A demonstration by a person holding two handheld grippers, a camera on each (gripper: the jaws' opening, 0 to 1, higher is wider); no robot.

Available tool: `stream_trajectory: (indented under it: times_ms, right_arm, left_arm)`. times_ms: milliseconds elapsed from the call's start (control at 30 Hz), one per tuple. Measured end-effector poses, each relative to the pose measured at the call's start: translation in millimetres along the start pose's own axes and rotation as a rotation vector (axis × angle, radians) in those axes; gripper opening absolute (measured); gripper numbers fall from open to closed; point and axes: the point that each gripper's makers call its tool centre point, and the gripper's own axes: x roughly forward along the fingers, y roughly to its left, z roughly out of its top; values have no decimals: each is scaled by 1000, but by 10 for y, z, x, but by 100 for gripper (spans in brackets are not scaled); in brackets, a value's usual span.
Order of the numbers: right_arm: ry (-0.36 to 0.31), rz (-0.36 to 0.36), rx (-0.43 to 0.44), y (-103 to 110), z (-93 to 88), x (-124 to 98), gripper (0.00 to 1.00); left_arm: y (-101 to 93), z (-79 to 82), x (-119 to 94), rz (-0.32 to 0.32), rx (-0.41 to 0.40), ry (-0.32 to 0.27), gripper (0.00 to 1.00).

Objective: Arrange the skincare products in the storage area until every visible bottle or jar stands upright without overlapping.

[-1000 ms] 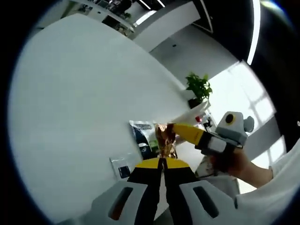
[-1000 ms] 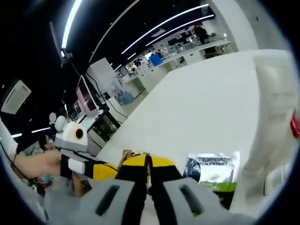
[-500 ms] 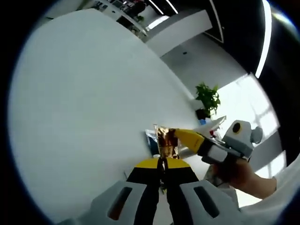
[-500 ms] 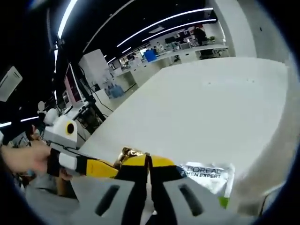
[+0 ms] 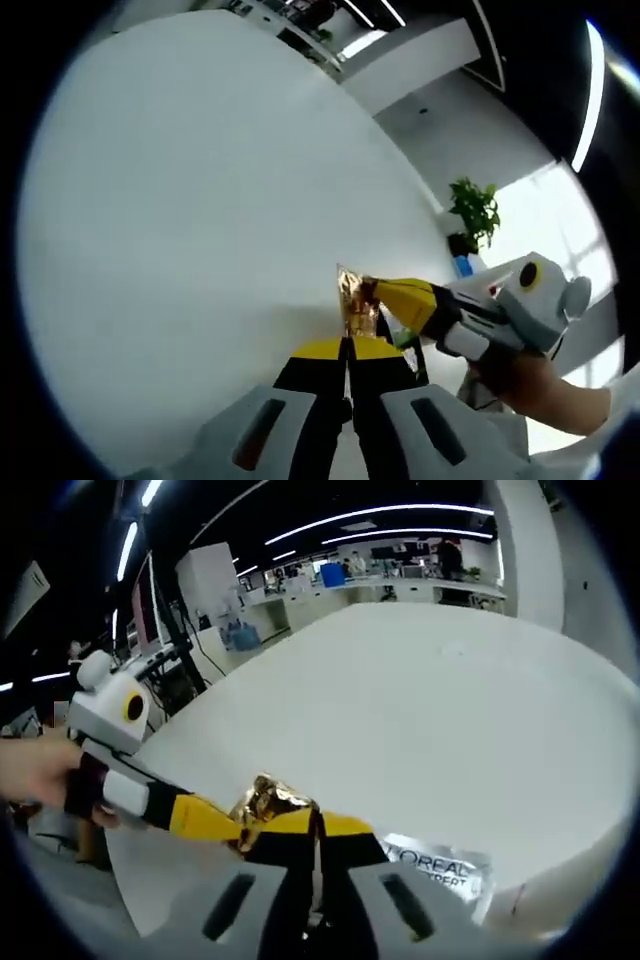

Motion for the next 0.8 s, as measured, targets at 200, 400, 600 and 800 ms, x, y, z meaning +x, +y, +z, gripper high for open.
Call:
stream_trajectory:
  times_ms: [200,400,600,800]
  right_arm:
    - [100,-41,-303,-40,-131,81,1]
    - [102,-36,-269,-57,-143,147,1]
    - [121,-50,-320,-82,-165,178,2]
    - [141,-60,-394,-53,-199,188,2]
  left_arm:
    - [51,-59,98,23,14,21,0]
    - [122,-50,111,46,24,22,0]
    - [106,-32,124,31,72,22,0]
    - [127,-53,136,35,154,29,0]
